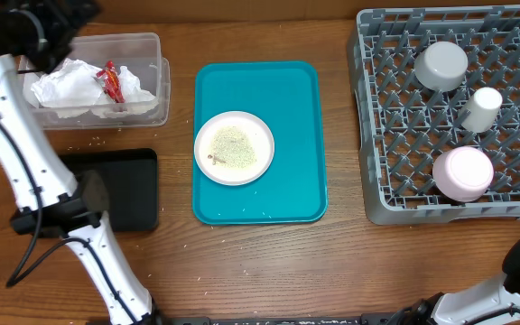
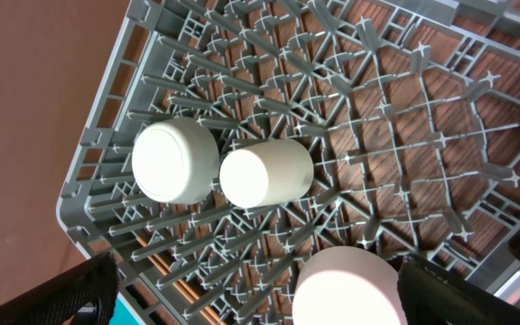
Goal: Sort waste into correct bins and load items into the dishwasher
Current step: 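Reach the left gripper to the white plate of rice, then grasp the white plate rim with the left gripper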
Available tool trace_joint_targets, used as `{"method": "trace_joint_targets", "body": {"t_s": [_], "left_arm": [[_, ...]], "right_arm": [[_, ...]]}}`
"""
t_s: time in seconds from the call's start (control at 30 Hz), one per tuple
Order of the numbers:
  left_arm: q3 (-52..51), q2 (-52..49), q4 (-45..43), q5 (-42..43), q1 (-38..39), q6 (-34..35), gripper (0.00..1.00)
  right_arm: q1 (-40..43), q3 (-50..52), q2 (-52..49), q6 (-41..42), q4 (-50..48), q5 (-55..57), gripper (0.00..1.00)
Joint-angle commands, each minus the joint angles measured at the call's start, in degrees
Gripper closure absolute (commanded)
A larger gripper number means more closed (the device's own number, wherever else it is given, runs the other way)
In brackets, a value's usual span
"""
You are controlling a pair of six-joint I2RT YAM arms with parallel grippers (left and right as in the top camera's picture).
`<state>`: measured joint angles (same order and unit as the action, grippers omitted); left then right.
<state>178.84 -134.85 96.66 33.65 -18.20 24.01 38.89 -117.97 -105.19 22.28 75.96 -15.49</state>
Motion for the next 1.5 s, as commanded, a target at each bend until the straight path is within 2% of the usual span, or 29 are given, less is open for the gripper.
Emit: {"method": "trace_joint_targets", "body": {"t_s": [0.0, 0.13, 0.17, 0.23, 0.33, 0.53, 0.63, 0.73, 0.8, 0.83, 1.0, 1.3, 1.47], "left_arm": [[-1.86, 0.17, 0.15, 9.27, 8.85, -10.12, 0.0], [-5.73, 0.17, 0.15, -2.12, 19.17, -9.86, 0.0], [-8.33, 0.17, 0.15, -11.04, 24.3, -7.72, 0.0], [-11.1, 0.17, 0.13, -20.26, 28.92, -4.68, 0.0], [-14.4, 0.17, -0.9, -28.35, 34.99, -2.62, 0.0], [-19.34, 0.17, -2.03, -26.45, 44.02, -2.62, 0.0], [-22.18, 0.17, -3.67, -29.81, 47.65, -2.27, 0.0], [-27.61, 0.15, -4.02, -35.39, 50.77, 3.58, 0.0], [-33.79, 0.15, -4.94, -41.83, 52.81, 8.7, 0.14], [-36.26, 0.15, -5.6, -43.82, 53.31, 10.32, 0.17], [-45.97, 0.15, -11.17, -44.0, 53.7, 14.32, 0.27], [-59.89, 0.15, -24.02, -41.55, 50.95, 13.64, 0.32], [-64.26, 0.15, -28.63, -41.62, 50.34, 12.15, 0.34]], "right_arm": [[-0.2, -0.44, 0.26, 0.26, -0.24, 0.26, 0.0], [-0.2, -0.44, 0.26, 0.26, -0.22, 0.26, 0.0], [-0.2, -0.44, 0.26, 0.26, -0.22, 0.26, 0.0], [-0.2, -0.44, 0.26, 0.26, -0.24, 0.26, 0.0], [-0.2, -0.44, 0.26, 0.26, -0.22, 0.26, 0.0], [-0.2, -0.44, 0.26, 0.26, -0.22, 0.26, 0.0], [-0.2, -0.44, 0.26, 0.26, -0.24, 0.26, 0.0], [-0.2, -0.44, 0.26, 0.26, -0.24, 0.26, 0.0], [-0.2, -0.44, 0.26, 0.26, -0.22, 0.26, 0.0], [-0.2, -0.44, 0.26, 0.26, -0.22, 0.26, 0.0], [-0.2, -0.44, 0.26, 0.26, -0.24, 0.26, 0.0], [-0.2, -0.44, 0.26, 0.26, -0.24, 0.26, 0.0], [-0.2, -0.44, 0.26, 0.26, -0.22, 0.26, 0.0]]}}
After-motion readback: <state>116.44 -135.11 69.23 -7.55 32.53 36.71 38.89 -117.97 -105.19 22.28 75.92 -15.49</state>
